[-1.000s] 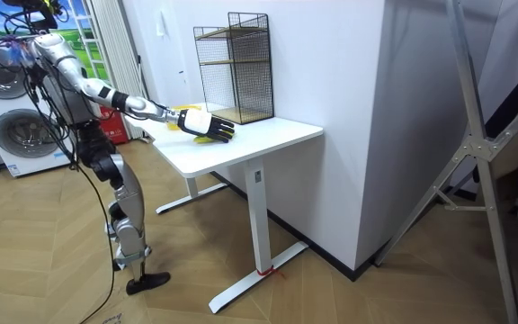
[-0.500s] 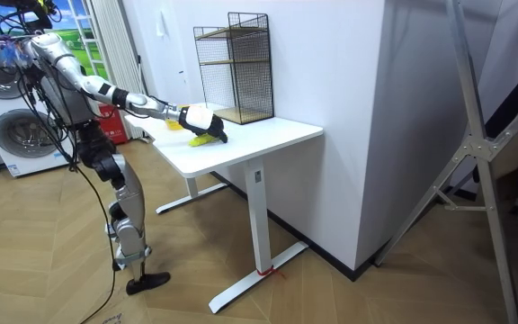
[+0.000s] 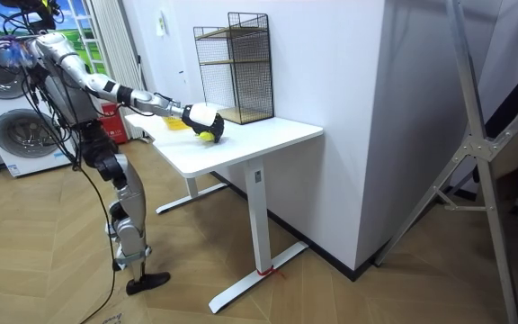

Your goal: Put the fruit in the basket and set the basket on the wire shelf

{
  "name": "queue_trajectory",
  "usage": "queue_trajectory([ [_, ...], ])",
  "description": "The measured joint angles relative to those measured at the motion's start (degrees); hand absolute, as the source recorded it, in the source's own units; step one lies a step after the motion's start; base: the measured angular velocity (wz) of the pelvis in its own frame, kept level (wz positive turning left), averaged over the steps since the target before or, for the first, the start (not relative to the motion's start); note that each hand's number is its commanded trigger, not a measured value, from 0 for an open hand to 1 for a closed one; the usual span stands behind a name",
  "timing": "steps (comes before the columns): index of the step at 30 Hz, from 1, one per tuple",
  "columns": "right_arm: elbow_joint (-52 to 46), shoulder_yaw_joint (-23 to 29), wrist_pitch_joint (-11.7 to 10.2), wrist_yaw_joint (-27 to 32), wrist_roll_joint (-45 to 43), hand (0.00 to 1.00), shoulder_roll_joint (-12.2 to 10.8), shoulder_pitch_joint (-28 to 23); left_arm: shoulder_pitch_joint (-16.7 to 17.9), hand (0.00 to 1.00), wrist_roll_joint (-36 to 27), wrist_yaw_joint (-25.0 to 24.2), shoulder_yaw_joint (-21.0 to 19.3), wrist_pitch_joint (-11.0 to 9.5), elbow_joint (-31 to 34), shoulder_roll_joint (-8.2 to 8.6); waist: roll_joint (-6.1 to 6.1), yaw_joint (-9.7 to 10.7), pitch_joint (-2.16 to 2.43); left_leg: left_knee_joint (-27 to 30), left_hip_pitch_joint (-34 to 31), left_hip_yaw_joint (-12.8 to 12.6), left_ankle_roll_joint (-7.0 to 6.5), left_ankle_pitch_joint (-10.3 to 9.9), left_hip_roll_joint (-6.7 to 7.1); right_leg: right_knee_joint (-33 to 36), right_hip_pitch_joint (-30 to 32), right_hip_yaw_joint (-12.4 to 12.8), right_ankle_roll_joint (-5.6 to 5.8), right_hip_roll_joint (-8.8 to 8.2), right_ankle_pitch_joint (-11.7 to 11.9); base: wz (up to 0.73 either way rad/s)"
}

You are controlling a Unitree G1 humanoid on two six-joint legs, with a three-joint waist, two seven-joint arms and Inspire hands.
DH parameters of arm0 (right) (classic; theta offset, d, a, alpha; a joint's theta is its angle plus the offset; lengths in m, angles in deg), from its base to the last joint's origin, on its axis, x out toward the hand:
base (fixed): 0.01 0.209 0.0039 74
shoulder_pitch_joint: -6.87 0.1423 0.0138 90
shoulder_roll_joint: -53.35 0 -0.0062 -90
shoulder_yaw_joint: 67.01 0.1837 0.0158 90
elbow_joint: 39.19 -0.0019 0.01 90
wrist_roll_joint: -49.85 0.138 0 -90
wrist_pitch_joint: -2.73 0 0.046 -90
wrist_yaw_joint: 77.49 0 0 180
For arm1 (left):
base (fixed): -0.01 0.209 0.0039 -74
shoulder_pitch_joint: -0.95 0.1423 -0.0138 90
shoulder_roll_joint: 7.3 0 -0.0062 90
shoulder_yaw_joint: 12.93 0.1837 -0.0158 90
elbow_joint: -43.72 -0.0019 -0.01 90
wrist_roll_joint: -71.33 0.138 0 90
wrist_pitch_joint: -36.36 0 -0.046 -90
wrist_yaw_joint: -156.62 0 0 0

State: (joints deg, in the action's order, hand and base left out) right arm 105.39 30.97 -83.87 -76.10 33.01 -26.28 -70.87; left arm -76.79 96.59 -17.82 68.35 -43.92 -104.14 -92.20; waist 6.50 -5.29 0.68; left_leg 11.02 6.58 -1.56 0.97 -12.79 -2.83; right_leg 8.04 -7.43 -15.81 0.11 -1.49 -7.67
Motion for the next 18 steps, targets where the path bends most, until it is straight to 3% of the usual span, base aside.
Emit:
queue_trajectory([
  [8,-8.15,0.61,1.68,-0.3,7.15,1.0,-2.23,-0.59,-0.4,0.0,-0.01,0.0,1.85,-0.55,-0.07,0.01,-1.31,0.57,-0.57,0.8,-1.64,-0.96,0.19,-0.08,-0.38,0.87,2.16,1.31,-0.5,0.25,0.31,-0.08],
  [11,-14.74,-0.21,1.67,-1.51,14.07,1.0,-3.51,-2.11,-1.23,0.0,0.01,0.0,2.22,-1.19,-0.07,0.0,-2.6,0.52,-0.62,0.75,-2.53,-2.0,0.21,0.11,-0.41,0.89,3.57,2.6,-0.56,0.38,0.46,-0.18],
  [15,-26.06,-2.68,1.28,-3.9,28.54,1.0,-7.15,-6.22,-1.22,0.0,-0.03,0.02,2.26,-2.26,0.19,0.49,-3.88,0.4,-0.61,0.28,-2.41,-3.11,0.1,0.22,-0.41,1.08,4.3,3.18,-0.47,0.33,0.41,-0.11],
  [18,-28.73,-4.26,1.01,-6.04,38.87,1.0,-8.89,-7.39,-0.81,0.0,-0.05,0.36,2.26,-3.54,0.01,0.94,-3.83,0.49,-0.61,0.16,-2.28,-2.93,0.07,0.24,-0.34,0.74,3.99,2.92,-0.35,0.21,0.33,0.04],
])
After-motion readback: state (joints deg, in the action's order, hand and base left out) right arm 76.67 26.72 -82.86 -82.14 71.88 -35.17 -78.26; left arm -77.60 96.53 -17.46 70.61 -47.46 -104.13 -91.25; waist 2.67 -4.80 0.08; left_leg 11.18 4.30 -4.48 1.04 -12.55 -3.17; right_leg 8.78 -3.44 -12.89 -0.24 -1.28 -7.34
